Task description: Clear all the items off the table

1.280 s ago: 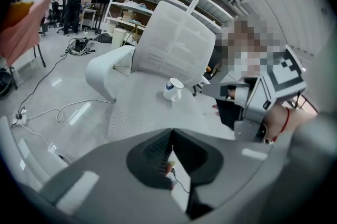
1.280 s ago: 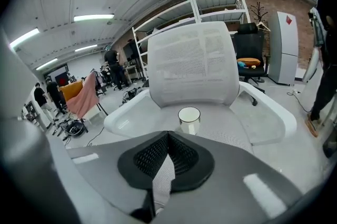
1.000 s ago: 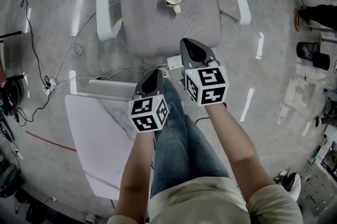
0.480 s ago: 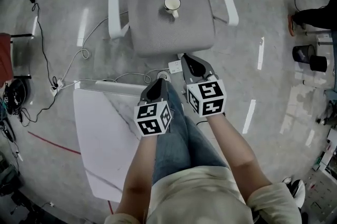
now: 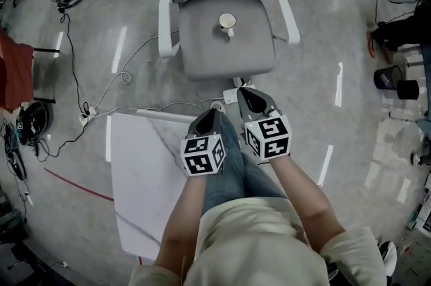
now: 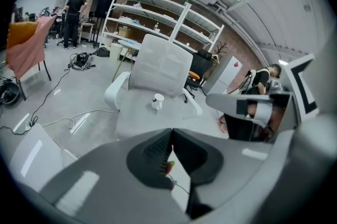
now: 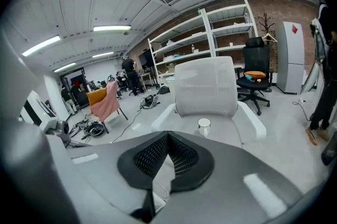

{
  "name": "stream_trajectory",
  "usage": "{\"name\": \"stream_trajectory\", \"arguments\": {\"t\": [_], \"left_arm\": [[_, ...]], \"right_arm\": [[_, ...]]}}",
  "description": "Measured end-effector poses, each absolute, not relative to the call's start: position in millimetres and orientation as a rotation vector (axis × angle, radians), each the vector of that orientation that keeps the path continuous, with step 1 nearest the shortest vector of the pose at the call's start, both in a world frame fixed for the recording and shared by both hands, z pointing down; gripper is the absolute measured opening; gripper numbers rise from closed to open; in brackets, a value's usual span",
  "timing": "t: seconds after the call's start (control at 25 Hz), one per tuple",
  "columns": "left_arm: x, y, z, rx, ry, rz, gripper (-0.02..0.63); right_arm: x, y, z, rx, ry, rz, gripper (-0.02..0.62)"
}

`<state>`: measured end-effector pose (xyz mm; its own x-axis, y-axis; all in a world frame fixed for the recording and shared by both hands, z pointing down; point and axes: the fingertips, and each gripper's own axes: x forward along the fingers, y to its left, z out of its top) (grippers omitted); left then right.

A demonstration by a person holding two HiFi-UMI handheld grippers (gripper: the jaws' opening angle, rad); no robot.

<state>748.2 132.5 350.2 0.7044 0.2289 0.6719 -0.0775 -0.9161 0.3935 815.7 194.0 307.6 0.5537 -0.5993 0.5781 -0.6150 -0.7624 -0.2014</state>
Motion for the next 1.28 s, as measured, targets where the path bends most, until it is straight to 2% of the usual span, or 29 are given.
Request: {"name": "stream_trajectory", "arguments": {"t": [0.64, 1.28], "left_arm": [[701, 162, 271, 2.594, 0.163, 0.998, 0.009], [682, 184, 222, 2.678, 0.240, 0.930, 0.009]], "right_arm": [[759, 221, 212, 2.782, -1.146, 0.840, -0.002], [717, 226, 182, 2.718, -1.272, 0.766, -0.002]]}}
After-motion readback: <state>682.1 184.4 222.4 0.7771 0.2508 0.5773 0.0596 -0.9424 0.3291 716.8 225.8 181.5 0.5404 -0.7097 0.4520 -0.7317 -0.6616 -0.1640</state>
